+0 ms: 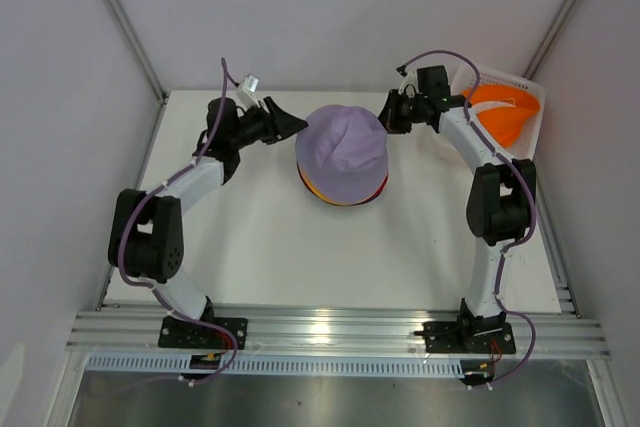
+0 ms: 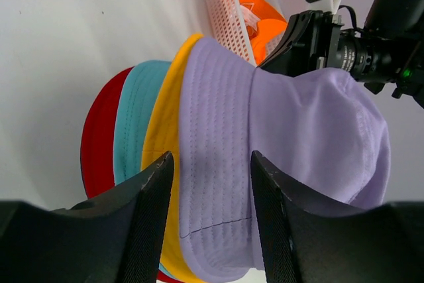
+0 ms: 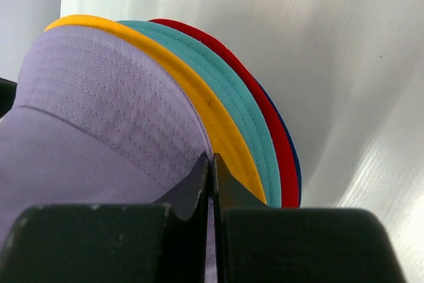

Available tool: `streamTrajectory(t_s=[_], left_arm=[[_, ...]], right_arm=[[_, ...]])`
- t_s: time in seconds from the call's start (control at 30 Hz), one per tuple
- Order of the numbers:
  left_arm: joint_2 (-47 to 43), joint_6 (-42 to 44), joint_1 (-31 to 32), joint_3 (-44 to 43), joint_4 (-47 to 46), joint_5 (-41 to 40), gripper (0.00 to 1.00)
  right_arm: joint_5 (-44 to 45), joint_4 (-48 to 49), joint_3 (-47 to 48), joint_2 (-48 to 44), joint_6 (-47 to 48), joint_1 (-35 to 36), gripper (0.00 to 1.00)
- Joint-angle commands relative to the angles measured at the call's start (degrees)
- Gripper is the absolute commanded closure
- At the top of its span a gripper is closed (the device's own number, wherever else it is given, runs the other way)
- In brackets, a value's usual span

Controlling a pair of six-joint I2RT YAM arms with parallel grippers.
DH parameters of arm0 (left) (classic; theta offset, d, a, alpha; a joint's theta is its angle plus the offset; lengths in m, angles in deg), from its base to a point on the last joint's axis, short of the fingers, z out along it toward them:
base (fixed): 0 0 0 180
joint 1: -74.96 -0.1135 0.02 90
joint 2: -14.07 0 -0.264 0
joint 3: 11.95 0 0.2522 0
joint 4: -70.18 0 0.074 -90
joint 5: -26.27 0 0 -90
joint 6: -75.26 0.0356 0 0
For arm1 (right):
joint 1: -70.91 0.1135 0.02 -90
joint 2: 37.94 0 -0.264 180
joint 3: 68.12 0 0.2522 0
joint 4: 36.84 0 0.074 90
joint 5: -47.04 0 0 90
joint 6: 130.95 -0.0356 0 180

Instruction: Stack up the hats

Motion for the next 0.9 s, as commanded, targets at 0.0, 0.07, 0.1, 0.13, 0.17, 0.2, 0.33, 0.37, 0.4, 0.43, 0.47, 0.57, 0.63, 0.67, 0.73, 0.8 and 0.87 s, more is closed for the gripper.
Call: streamTrajectory(t_s=[0.0,0.07,0.1,0.13,0.17,0.2,0.33,0.37,0.4,0.43,0.47,0.57,0.63,0.67,0.73,0.8,0.87], left_arm=[[1.15,-2.64,0.45,0.6,-3.01,0.34,0.46],[1.68,-2.91,0.45,0.43,-2.66,-0.1,0.46],[1.85,-3.25,0.45,0.25,-2.75,-0.19,0.46],[2.12,-3.52,0.45,0.25,-2.92,-0.19,0.46],[2.21,-3.7,0.53,-0.1,-3.18,-0.02,0.47],[2.3,-4.13,0.62,-0.28,-3.27,0.07,0.47],[2.91,-4.66,1.5,-1.59,-3.28,0.69,0.54],[3.26,-4.92,1.76,-1.51,-3.27,0.69,0.58],[3.44,-5.97,1.85,-1.68,-3.62,0.51,0.62],[3.53,-6.68,1.85,-0.38,-4.15,0.16,0.75],[3.53,-7.38,1.85,0.24,-4.85,-0.45,0.81],[3.53,-9.49,1.85,1.91,-4.69,-4.3,0.99],[3.44,-10.38,1.85,2.8,-1.27,-7.47,0.99],[3.61,-10.55,1.85,3.06,-0.12,-10.18,0.99],[4.75,-10.64,1.85,3.59,0.51,-11.26,0.99],[5.63,-11.6,1.85,5.69,-1.42,-10.22,0.99],[5.99,-12.13,2.29,8.05,-3.88,-10.21,0.99]], right_arm=[[1.81,-2.36,2.88,1.83,1.26,1.06,1.0],[1.81,-2.45,3.4,1.84,1.17,1.24,1.0],[1.72,-2.45,3.4,1.75,1.25,1.33,1.0],[1.72,-2.45,3.75,1.75,1.17,1.42,1.0],[1.72,-2.62,3.84,1.75,1.17,1.59,1.0],[1.63,-2.8,4.02,1.75,1.17,1.59,1.0],[1.72,-3.32,4.98,1.66,1.26,1.86,1.0],[1.72,-3.32,5.16,1.66,1.26,1.94,1.0],[1.81,-3.24,5.25,1.66,1.26,1.94,1.0],[1.81,-3.24,5.34,1.57,1.26,1.94,1.0],[1.89,-3.32,5.34,1.48,1.26,1.94,1.0],[2.51,-3.85,5.16,1.31,1.52,2.03,1.0],[2.51,-4.11,5.08,1.31,1.61,1.94,1.0],[2.6,-4.2,4.9,1.31,1.61,1.94,1.0],[2.68,-4.38,4.72,1.4,1.52,2.12,1.0],[2.95,-4.38,4.2,1.22,1.61,2.21,1.0],[3.3,-3.94,3.85,0.87,1.43,2.3,1.0]])
